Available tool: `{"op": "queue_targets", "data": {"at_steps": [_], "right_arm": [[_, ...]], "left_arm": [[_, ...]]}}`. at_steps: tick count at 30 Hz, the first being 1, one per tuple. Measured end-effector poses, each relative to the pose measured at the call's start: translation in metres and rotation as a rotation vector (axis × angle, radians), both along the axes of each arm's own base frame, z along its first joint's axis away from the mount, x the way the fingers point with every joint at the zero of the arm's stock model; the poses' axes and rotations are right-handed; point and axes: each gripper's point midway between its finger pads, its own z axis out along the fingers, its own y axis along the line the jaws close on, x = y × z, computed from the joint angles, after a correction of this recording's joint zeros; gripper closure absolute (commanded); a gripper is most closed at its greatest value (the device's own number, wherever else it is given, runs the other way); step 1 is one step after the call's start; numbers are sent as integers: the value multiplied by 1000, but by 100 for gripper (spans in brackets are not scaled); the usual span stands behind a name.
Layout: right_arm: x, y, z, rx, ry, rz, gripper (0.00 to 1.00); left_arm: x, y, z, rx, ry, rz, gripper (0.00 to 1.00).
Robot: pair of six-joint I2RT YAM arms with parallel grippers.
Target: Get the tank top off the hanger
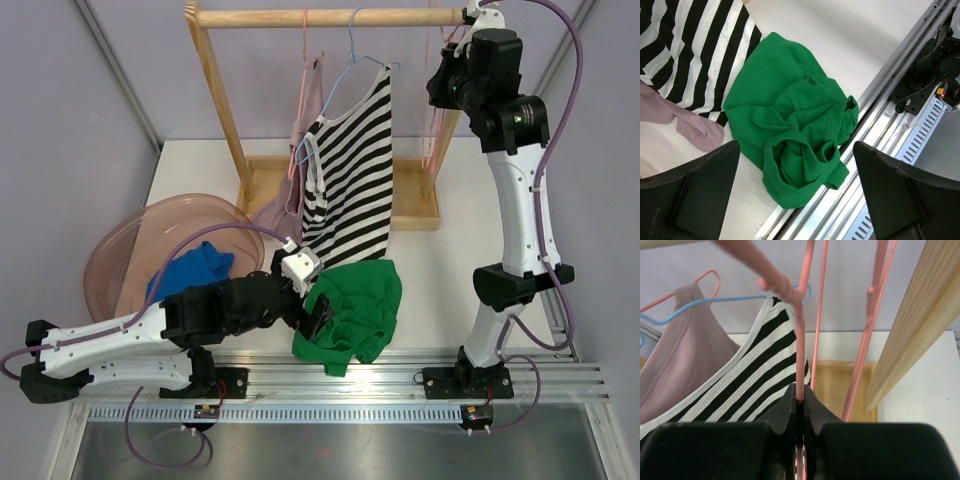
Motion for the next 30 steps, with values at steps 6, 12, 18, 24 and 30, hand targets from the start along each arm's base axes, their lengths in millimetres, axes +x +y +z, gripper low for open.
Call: {"op": "queue_targets", "data": {"at_steps": [6,12,18,24,30], "right_arm": [[34,-9,-25,-6,51,-22,100],[40,-7,-51,-21,117,-14,100],[38,-5,-56,-18,130,4,76],[13,-4,-38,2,103,39,4],[-45,-9,-5,30,32,93,1]], "left_arm": [[-2,-1,-3,2,9,-2,1],[-3,-1,-16,26,23,1,1],[-1,-11,-25,48,29,3,1],[7,-31,-44,76,34,17,1],[17,-56,-87,170,45,37,1]]}}
